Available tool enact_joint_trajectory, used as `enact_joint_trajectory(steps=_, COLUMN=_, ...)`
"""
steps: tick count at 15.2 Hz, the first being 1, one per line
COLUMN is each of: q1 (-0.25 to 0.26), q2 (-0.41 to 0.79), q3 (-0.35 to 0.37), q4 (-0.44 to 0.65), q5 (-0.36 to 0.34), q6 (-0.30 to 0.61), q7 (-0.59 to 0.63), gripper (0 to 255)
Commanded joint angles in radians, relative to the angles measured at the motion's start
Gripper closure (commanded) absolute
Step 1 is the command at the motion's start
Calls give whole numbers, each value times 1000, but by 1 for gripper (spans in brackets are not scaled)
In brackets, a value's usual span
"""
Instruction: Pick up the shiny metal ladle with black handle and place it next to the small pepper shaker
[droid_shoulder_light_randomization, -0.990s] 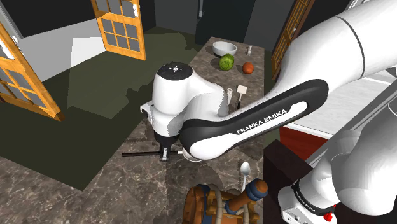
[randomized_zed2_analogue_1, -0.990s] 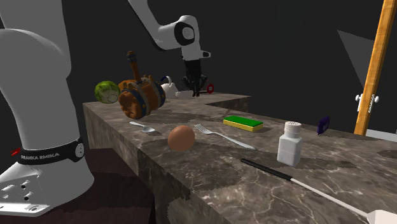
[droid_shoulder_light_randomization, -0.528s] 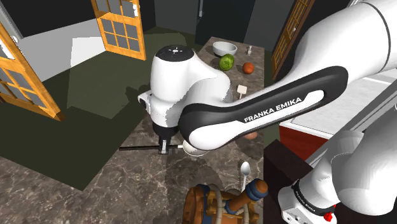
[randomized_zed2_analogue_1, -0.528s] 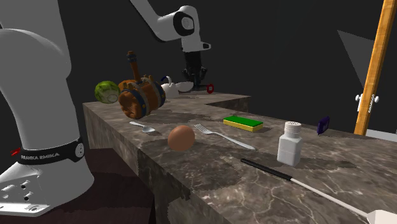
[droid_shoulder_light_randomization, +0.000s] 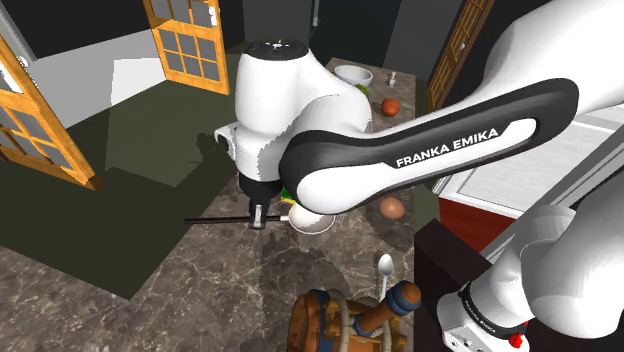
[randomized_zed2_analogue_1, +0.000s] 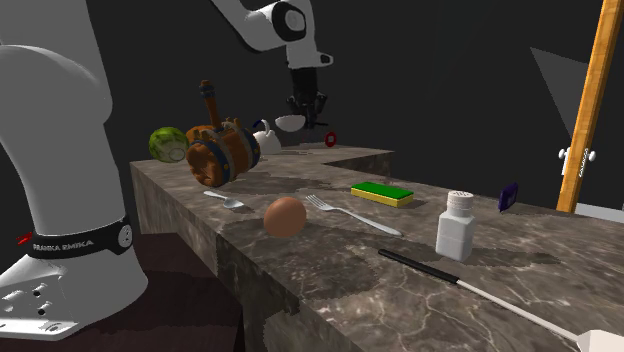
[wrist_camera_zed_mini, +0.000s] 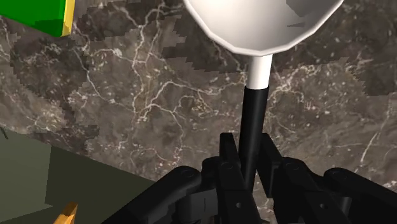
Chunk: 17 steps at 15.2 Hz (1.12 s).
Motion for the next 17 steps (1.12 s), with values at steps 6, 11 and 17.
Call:
enact_joint_trajectory(steps=6, q1=-75, q2=-34, q3=-88, q4=-33, q5=35, q6=2, q7=-182, gripper=255)
enact_joint_trajectory(steps=11, q1=-131, q2=-27, q3=-154, q4=-26, q5=46, q6=0, q7=-310, gripper=255)
enact_joint_trajectory(steps=17, q1=-199, q2=13, q3=-228, q4=20, q5=54, q6=-10, q7=-456, gripper=255)
